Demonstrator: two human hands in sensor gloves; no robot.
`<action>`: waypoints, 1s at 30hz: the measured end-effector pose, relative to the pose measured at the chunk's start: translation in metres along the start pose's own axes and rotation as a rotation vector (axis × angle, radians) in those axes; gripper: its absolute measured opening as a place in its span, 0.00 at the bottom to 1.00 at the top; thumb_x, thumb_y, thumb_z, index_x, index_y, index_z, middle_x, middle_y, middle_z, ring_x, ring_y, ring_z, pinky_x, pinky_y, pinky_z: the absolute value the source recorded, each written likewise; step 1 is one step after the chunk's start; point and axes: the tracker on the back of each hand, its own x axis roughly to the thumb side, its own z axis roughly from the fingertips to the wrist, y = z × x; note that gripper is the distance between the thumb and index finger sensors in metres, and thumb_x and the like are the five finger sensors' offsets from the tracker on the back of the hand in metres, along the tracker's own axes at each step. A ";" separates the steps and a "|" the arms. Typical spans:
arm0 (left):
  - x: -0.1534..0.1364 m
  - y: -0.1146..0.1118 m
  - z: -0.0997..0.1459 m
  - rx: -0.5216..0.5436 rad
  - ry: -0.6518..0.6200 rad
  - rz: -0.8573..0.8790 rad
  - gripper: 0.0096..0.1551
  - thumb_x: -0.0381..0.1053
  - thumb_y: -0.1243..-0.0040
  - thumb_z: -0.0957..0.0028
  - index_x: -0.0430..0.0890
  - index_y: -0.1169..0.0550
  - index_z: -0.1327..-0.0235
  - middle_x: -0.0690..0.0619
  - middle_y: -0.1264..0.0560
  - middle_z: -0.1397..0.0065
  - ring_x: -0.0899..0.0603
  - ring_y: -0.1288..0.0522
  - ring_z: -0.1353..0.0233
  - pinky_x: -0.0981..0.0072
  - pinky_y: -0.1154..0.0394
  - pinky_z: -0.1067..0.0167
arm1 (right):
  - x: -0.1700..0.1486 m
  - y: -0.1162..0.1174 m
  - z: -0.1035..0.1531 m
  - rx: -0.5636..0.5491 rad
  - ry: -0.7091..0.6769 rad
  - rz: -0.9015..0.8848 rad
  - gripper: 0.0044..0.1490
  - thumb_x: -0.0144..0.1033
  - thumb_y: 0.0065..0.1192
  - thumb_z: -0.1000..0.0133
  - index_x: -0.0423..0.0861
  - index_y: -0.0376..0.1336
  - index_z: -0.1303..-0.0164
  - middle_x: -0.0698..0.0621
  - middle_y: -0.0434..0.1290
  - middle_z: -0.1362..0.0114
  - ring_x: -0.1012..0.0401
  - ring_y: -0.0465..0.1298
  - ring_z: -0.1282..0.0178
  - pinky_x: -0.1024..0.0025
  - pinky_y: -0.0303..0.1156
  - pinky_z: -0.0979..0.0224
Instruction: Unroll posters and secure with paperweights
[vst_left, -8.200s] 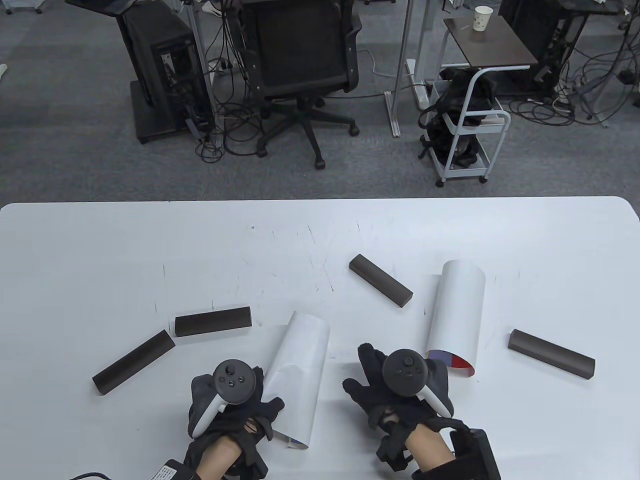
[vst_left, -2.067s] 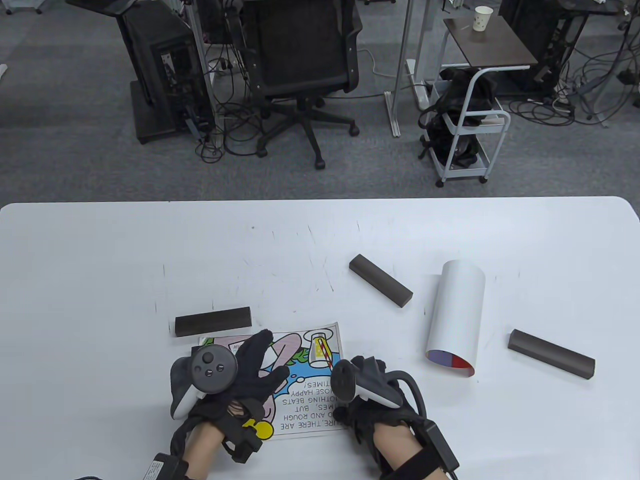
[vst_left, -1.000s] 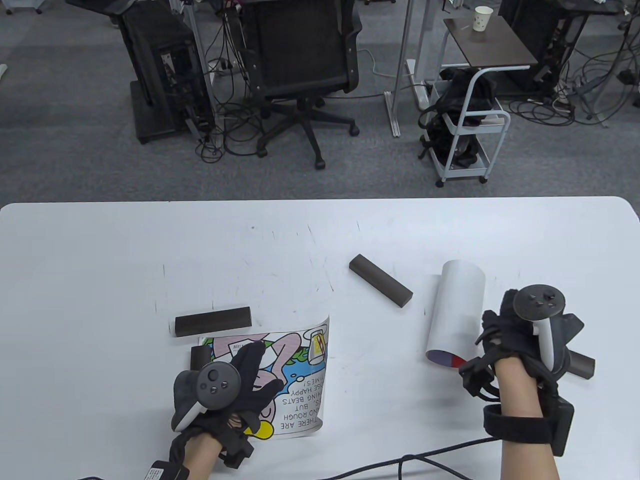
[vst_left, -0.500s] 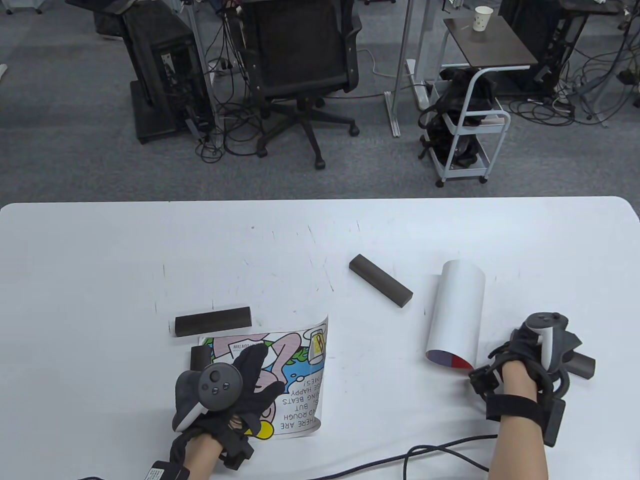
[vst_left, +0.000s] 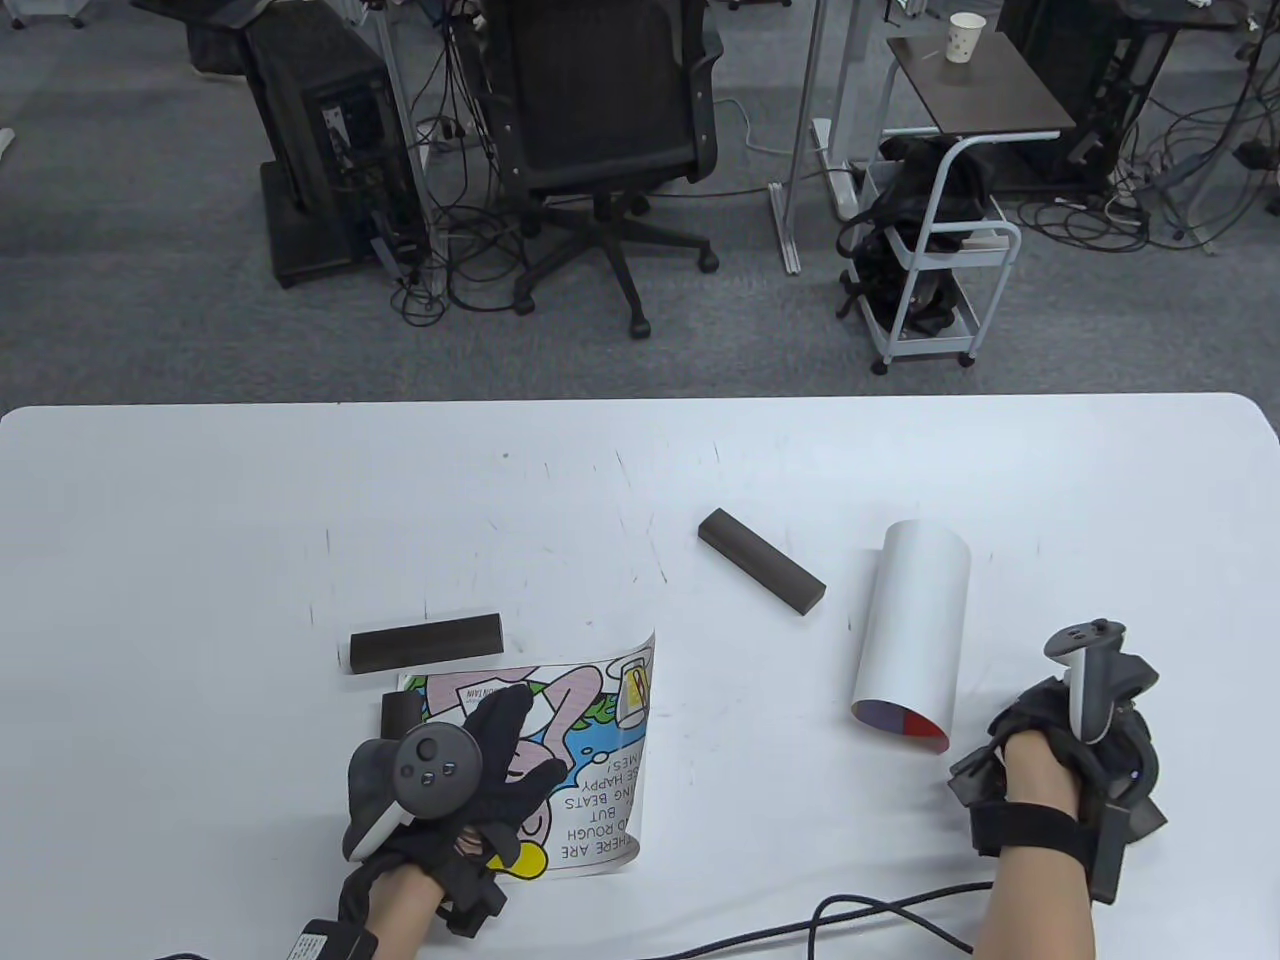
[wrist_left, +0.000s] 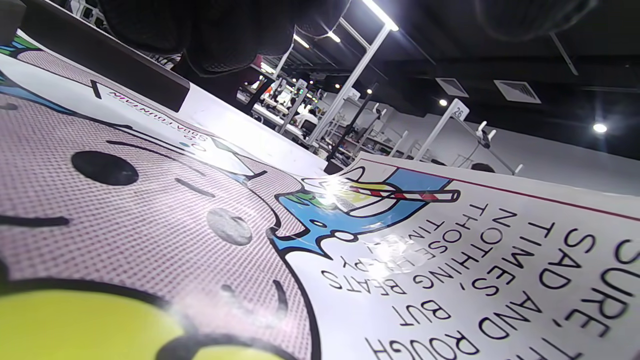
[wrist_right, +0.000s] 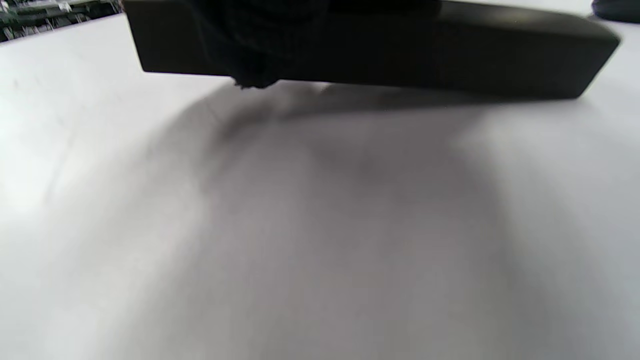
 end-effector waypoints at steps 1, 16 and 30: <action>0.001 0.000 0.000 0.000 -0.003 -0.001 0.51 0.70 0.47 0.55 0.42 0.40 0.24 0.37 0.40 0.22 0.31 0.33 0.24 0.38 0.32 0.33 | -0.002 -0.008 0.005 -0.012 -0.018 -0.038 0.47 0.28 0.66 0.57 0.61 0.49 0.30 0.56 0.54 0.22 0.48 0.47 0.20 0.53 0.46 0.20; 0.071 0.058 0.015 0.158 -0.123 -0.076 0.51 0.69 0.44 0.54 0.43 0.40 0.23 0.38 0.39 0.21 0.32 0.31 0.25 0.40 0.31 0.33 | 0.020 -0.102 0.177 -0.008 -0.852 -0.444 0.47 0.37 0.67 0.57 0.51 0.49 0.29 0.47 0.60 0.26 0.43 0.63 0.29 0.49 0.61 0.29; 0.127 0.022 0.021 0.048 -0.125 -0.103 0.52 0.71 0.40 0.57 0.42 0.35 0.26 0.39 0.33 0.25 0.36 0.23 0.31 0.45 0.24 0.39 | 0.043 0.014 0.292 0.432 -1.215 -0.514 0.49 0.52 0.64 0.55 0.38 0.49 0.32 0.39 0.64 0.32 0.43 0.72 0.40 0.52 0.70 0.41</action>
